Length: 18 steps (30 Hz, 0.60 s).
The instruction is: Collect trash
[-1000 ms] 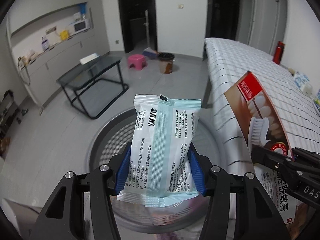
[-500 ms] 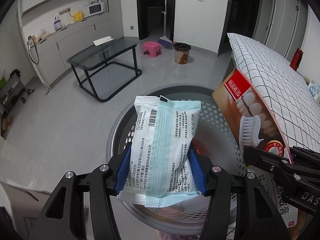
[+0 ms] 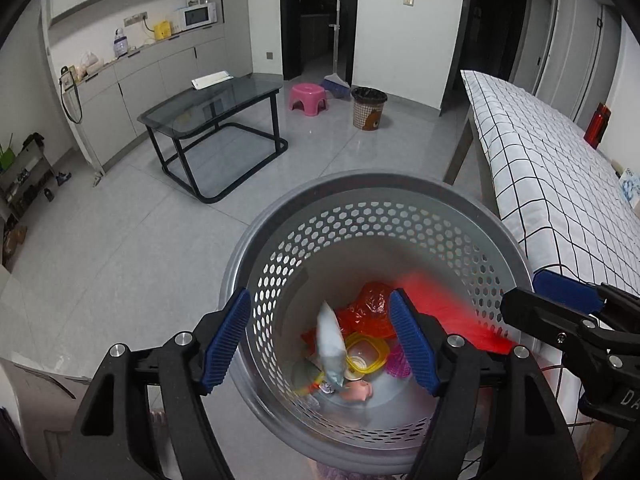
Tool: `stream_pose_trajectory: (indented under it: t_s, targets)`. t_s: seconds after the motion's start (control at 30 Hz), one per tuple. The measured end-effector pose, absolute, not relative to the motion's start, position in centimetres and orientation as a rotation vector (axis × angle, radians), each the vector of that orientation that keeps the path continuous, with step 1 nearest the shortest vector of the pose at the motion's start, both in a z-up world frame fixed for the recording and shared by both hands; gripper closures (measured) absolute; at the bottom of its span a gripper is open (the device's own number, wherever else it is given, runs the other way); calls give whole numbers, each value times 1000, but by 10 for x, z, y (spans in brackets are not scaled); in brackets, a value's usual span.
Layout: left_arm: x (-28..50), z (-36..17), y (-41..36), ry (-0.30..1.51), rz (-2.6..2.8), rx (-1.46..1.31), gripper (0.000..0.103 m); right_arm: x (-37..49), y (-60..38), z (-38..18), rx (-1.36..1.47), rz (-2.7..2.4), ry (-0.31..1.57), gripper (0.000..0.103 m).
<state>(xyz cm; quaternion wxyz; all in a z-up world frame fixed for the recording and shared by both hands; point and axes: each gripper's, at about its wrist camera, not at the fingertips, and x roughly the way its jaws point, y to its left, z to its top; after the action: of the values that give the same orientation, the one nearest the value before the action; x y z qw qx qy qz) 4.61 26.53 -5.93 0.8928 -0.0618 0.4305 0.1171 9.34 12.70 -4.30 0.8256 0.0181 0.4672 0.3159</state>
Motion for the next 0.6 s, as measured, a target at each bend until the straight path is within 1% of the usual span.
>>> stream_pose_trajectory:
  t_s: [0.13, 0.23, 0.4, 0.6]
  targets:
    - [46, -58, 265, 894, 246, -129, 32, 89, 125, -43, 37, 669, 989, 43]
    - [45, -57, 264, 894, 248, -127, 29, 89, 124, -44, 40, 668, 989, 43]
    - [42, -54, 264, 894, 255, -126, 29, 86, 117, -43, 48, 661, 975, 43]
    - [40, -52, 258, 892, 262, -118, 26, 83, 111, -43, 45, 652, 973, 43]
